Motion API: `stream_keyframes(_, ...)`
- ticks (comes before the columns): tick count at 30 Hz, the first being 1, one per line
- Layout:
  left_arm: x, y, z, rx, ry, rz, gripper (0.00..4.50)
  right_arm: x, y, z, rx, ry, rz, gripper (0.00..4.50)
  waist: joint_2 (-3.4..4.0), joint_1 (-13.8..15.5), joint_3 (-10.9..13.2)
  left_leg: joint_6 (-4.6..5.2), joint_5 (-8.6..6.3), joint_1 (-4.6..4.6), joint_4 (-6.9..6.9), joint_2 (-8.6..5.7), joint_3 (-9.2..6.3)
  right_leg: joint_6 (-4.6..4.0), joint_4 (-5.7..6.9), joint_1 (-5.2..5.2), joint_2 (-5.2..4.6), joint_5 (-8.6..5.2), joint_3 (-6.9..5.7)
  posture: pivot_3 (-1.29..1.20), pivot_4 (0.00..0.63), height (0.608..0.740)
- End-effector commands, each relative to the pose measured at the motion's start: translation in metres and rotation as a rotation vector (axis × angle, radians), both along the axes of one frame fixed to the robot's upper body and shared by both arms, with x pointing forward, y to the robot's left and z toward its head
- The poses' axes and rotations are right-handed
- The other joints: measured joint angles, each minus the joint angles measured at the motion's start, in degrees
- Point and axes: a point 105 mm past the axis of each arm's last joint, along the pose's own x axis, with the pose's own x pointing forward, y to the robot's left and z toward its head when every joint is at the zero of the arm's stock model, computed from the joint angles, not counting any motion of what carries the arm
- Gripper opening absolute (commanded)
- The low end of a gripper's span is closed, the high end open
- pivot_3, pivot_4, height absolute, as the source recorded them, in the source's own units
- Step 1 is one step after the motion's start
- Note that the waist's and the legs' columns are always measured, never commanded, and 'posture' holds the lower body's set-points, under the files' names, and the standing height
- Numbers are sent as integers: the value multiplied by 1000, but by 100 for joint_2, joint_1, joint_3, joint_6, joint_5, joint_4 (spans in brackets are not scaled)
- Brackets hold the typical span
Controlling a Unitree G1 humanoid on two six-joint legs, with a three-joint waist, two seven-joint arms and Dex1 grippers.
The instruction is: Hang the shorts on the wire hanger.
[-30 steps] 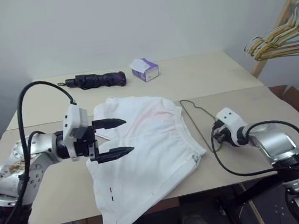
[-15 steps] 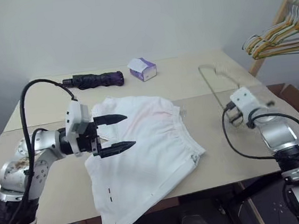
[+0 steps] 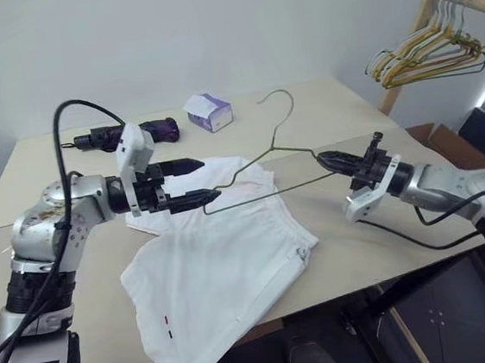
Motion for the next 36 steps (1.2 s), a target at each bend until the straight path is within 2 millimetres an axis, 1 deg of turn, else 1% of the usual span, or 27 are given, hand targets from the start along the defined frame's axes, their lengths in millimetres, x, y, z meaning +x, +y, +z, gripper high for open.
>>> stream_keyframes(1, 3, -5, 1, 65, -51, -35, 4500, 0, 11, 20, 23, -62, 66, 15, 0, -28, 0, 0, 0, 3, 0, 0, -4, 0, 0, 3, 0, 0, 1, -117, 0, 740)
stream_keyframes(6, 12, -5, -20, 186, -65, -39, 4500, -1, 17, 27, 40, -75, 92, 15, -1, -25, -1, 0, 0, 4, 0, -2, -13, -14, 0, 5, -1, 11, 0, -120, 0, 740)
stream_keyframes(9, 11, -5, -27, 216, -56, -63, 3948, 2, 16, 31, 60, -79, 71, 0, -1, -28, -1, 1, 0, 4, 3, -2, -13, -14, 1, 6, -1, 13, 1, -126, 0, 740)
stream_keyframes(13, 11, -3, -35, 269, -93, -80, 2666, 6, 14, 37, 72, -91, 42, 0, -1, -30, -1, 1, 0, 3, 3, -2, -14, -15, 1, 5, -2, 14, 1, -131, 0, 740)
stream_keyframes(15, 13, -3, -35, 265, -91, -75, 2038, 7, 15, 39, 80, -97, 41, 0, -1, -33, -1, 1, 0, 5, 4, -2, -14, -15, 4, 6, -1, 14, 1, -131, 0, 740)
stream_keyframes(18, 14, -4, -33, 258, -94, -74, 930, 7, 16, 41, 80, -103, 37, 0, -1, -34, -1, 1, 0, 7, 6, -2, -15, -15, 7, 7, -1, 14, 2, -131, 0, 740)
stream_keyframes(19, 15, -4, -32, 256, -94, -73, 663, 8, 16, 41, 81, -104, 34, 0, -1, -34, -1, 1, 0, 7, 8, -2, -15, -15, 8, 7, -1, 14, 2, -129, 0, 740)
stream_keyframes(20, 15, -3, -32, 256, -95, -72, 259, 8, 16, 41, 82, -105, 32, 0, -1, -34, -1, 1, 1, 7, 9, -2, -15, -14, 9, 7, -1, 14, 2, -129, 0, 740)
stream_keyframes(21, 16, -3, -32, 258, -97, -67, 20, 8, 16, 41, 83, -105, 30, 0, -1, -35, -1, 1, 0, 6, 10, -2, -16, -14, 9, 7, -1, 15, 2, -129, 0, 740)
stream_keyframes(24, 18, -2, -33, 263, -102, -52, 20, 8, 15, 42, 92, -93, 26, 0, -1, -37, -1, 1, 1, 7, 10, -3, -19, -13, 10, 7, -2, 15, 3, -129, 0, 740)
stream_keyframes(28, 20, 0, -32, 279, -116, -33, 0, -2, 16, 38, 102, 20, 71, 1090, -1, -47, -1, 1, 0, 9, 11, -3, -30, -12, 10, 10, -2, 16, 4, -128, 0, 740)
stream_keyframes(32, 23, 7, -33, 313, -141, -18, 0, -19, 19, 29, 85, 169, 140, 2595, -1, -72, -1, 1, 0, 11, 11, -4, -42, -10, 8, 17, -2, 17, 2, -125, 0, 740)
stream_keyframes(34, 21, 11, -33, 336, -179, -37, 0, -26, 20, 24, 128, 306, 131, 3278, -2, -88, 0, 2, 0, 20, 11, -4, -48, -9, 3, 32, -2, 17, -2, -125, 0, 740)
stream_keyframes(35, 20, 13, -33, 357, -209, -54, 0, -28, 19, 22, 164, 403, 109, 3677, -2, -95, 0, 2, 0, 28, 11, -2, -54, -9, -2, 46, -2, 17, -7, -120, 0, 740)
stream_keyframes(36, 19, 15, -35, 394, -251, -78, 0, -29, 18, 22, 209, 515, 77, 3986, -3, -101, 1, 2, 0, 40, 10, -1, -59, -9, -7, 63, -2, 17, -11, -120, 0, 740)
